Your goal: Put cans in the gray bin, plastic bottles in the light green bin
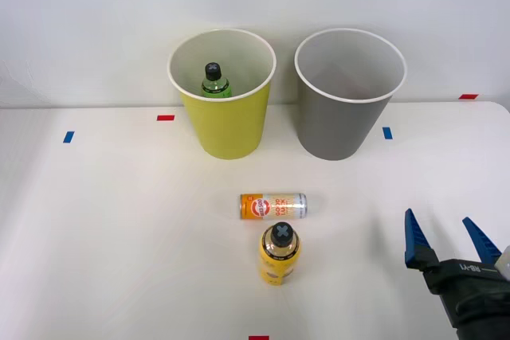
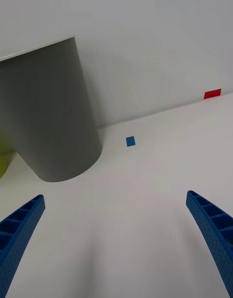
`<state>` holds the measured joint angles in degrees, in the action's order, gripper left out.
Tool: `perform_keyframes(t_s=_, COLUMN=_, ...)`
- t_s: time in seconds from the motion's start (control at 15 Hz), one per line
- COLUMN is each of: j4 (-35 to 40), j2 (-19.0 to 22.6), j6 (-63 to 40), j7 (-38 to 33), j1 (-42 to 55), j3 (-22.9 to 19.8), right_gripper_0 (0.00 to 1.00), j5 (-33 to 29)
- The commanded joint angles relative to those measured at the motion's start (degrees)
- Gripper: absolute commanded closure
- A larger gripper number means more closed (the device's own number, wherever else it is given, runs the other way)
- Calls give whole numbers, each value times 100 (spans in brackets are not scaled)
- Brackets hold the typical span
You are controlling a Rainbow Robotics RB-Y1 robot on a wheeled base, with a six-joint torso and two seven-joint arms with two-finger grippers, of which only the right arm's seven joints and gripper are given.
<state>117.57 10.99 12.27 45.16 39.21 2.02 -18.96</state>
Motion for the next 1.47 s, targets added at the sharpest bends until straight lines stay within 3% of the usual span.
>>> perform_keyframes(t_s=0.07, j4=-498, j2=-396, j6=328, j7=37, j1=-141, j3=-176, right_gripper_0=0, j5=-55)
perform_keyframes(t_s=0.27, j4=-1377, j2=-1090, j6=1286, j7=98, j1=-510, j3=-668, right_gripper_0=0, j5=-661)
perform_keyframes(t_s=0.47, j4=-1755, j2=-1199, j6=2042, j7=221, j1=-546, j3=-818, right_gripper_0=0, j5=-837)
perform_keyframes(t_s=0.67, j4=-1896, j2=-1199, j6=2359, j7=1733, j1=-335, j3=-616, right_gripper_0=0, j5=-266)
perform_keyframes(t_s=0.93, j4=-1905, j2=-1199, j6=2473, j7=2629, j1=78, j3=-202, right_gripper_0=0, j5=261)
perform_keyframes(t_s=1.47, j4=-1905, j2=-1029, j6=3150, j7=2928, j1=773, j3=580, right_gripper_0=0, j5=1457)
